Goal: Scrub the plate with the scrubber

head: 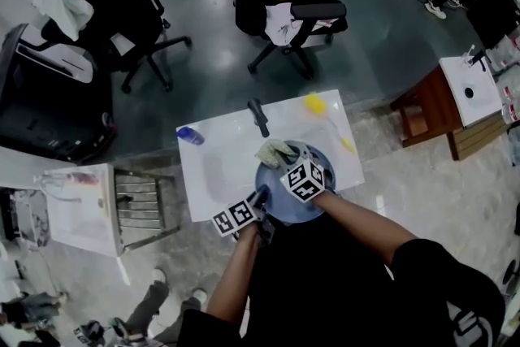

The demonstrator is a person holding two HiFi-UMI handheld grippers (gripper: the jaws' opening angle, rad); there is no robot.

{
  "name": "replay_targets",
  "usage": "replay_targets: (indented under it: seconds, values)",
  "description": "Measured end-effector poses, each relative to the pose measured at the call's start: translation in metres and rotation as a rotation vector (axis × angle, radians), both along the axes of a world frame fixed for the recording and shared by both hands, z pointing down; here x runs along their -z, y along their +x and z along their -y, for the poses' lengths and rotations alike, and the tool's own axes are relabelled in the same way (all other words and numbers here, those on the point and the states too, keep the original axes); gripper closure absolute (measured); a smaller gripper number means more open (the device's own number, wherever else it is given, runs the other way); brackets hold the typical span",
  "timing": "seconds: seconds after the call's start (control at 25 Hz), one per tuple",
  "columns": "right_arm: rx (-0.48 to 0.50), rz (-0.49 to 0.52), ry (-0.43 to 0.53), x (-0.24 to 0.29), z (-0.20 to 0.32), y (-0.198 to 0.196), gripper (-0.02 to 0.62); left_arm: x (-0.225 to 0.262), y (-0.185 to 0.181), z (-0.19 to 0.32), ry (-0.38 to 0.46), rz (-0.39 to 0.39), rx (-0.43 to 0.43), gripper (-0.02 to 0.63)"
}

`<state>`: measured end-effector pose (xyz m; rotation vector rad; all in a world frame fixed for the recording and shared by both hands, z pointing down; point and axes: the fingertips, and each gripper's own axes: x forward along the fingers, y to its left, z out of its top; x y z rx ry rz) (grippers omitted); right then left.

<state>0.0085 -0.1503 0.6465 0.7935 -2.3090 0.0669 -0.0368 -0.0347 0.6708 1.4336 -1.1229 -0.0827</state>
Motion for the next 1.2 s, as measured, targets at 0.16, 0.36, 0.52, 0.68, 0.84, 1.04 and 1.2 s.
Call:
replay_targets:
  seconds: [0.16, 0.36, 0.52, 0.68, 0.84, 1.04, 1.2]
  values:
    - [-0.017, -0.033, 0.000, -0.002, 0.003, 0.002, 0.525, 0.000, -0.006, 0.001, 0.002, -0.003, -0.019, 0.567]
    - [-0.037, -0.064, 0.009, -0.006, 0.010, 0.009, 0.525, -0.002, -0.012, 0.002, 0.003, -0.008, -0.040, 0.563]
    - [-0.042, -0.087, 0.016, -0.010, 0.010, 0.014, 0.525, -0.002, -0.016, 0.002, 0.004, -0.021, -0.049, 0.560]
    - [-0.045, -0.118, 0.025, -0.013, 0.013, 0.016, 0.525, -0.003, -0.022, 0.003, -0.001, -0.033, -0.052, 0.558]
    - [-0.034, -0.151, 0.038, -0.016, 0.016, 0.019, 0.525, -0.004, -0.028, 0.005, 0.000, -0.040, -0.054, 0.556]
    - [-0.030, -0.197, 0.059, -0.016, 0.018, 0.026, 0.525, -0.003, -0.030, 0.007, 0.001, -0.053, -0.056, 0.553]
    - [-0.039, -0.216, 0.071, -0.015, 0.019, 0.032, 0.525, -0.002, -0.035, 0.010, 0.012, -0.061, -0.060, 0.551]
